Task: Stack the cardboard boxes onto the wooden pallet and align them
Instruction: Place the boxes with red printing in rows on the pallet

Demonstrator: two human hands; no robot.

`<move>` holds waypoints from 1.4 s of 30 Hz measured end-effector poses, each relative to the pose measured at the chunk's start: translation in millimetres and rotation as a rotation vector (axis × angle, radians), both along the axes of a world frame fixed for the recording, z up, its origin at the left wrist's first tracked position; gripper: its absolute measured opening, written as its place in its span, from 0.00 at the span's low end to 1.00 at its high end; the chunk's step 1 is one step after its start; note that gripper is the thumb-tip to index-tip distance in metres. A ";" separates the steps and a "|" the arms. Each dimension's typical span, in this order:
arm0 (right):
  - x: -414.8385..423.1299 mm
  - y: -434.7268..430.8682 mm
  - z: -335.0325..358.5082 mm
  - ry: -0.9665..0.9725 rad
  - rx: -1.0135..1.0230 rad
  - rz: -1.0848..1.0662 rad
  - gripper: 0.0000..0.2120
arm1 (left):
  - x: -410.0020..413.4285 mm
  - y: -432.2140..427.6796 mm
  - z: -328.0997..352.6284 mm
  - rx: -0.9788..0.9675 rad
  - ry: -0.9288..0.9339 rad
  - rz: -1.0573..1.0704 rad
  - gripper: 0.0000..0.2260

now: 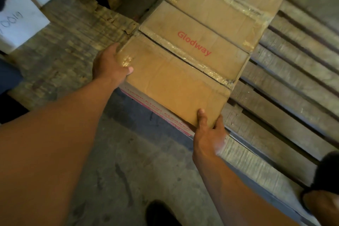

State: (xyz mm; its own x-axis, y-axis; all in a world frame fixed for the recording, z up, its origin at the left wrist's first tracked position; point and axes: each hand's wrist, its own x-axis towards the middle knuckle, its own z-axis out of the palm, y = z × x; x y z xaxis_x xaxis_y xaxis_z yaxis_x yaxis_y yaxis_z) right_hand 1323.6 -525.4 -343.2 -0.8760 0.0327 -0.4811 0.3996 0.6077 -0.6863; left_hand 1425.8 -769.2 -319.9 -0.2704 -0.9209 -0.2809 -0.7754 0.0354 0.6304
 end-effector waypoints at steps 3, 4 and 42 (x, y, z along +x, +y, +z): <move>-5.0 1.2 7.2 -0.054 -0.005 0.050 0.35 | -9.9 11.4 18.7 -0.135 -0.099 -0.026 0.36; -7.5 3.4 9.3 -0.071 -0.006 0.074 0.35 | -14.3 17.5 24.6 -0.166 -0.106 -0.042 0.35; -394.7 838.8 248.3 0.307 0.169 -1.431 0.47 | -638.7 922.1 237.8 -0.063 0.438 -1.523 0.38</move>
State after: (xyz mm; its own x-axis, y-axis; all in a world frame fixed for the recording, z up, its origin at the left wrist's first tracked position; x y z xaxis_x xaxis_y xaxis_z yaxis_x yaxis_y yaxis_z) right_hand 928.9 313.5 -94.9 -0.1146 0.9753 -0.1889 0.5704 -0.0911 -0.8163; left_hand 787.1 153.0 -82.1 -0.9588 0.2695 0.0900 0.2425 0.6110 0.7536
